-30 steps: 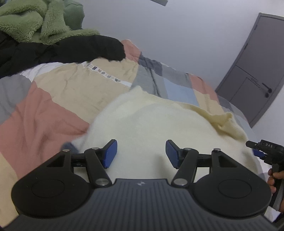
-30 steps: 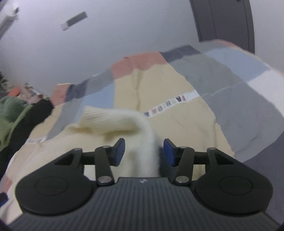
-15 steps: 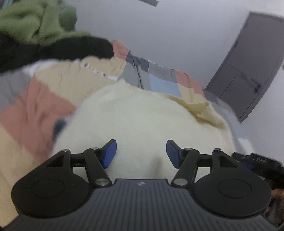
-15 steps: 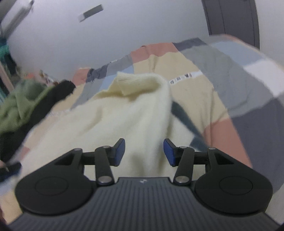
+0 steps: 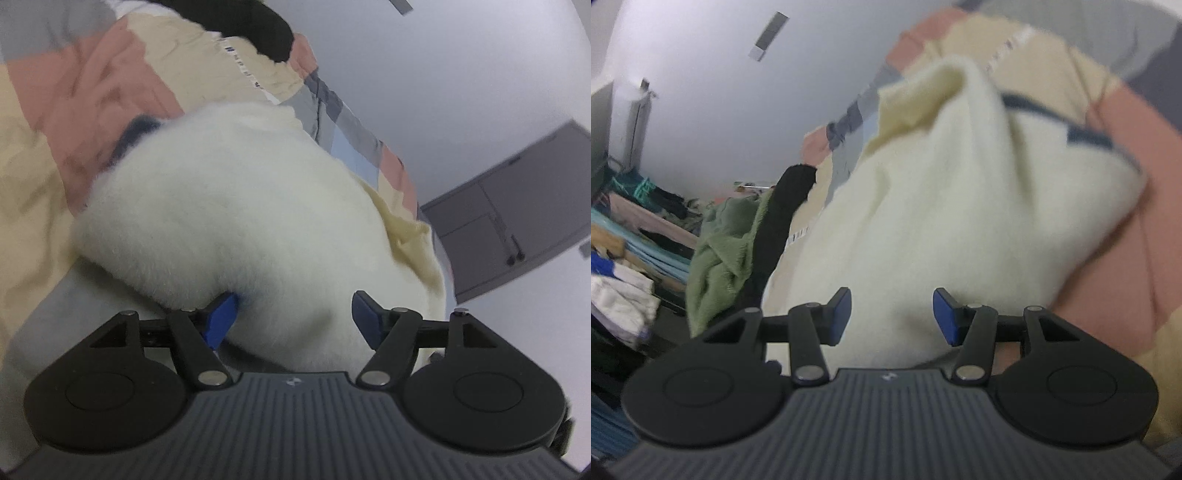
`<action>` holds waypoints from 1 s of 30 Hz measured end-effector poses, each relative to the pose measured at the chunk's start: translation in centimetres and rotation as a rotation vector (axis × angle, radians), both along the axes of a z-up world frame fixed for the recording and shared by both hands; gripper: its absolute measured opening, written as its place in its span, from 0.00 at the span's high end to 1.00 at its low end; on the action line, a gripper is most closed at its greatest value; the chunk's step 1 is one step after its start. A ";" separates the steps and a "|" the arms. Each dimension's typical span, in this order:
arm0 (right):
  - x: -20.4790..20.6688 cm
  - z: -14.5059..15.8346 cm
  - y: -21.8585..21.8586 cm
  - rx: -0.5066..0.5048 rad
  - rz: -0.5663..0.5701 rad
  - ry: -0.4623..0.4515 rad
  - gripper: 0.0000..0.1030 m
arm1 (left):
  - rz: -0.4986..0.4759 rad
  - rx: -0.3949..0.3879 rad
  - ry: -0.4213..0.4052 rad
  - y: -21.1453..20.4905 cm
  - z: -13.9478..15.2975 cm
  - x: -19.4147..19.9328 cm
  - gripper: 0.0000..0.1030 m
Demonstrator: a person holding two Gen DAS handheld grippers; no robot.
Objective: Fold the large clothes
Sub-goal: 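Grasp the sweater end with both grippers and lift it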
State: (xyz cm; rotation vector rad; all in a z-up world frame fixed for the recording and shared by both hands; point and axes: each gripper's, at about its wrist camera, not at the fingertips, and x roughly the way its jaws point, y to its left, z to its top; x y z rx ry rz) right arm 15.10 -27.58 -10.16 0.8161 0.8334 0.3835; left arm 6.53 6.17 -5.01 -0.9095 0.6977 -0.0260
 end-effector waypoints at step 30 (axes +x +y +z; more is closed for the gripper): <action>1.8 -5.9 -1.9 0.201 -0.076 0.200 0.20 | 0.166 -0.487 0.082 2.7 -6.2 1.3 0.19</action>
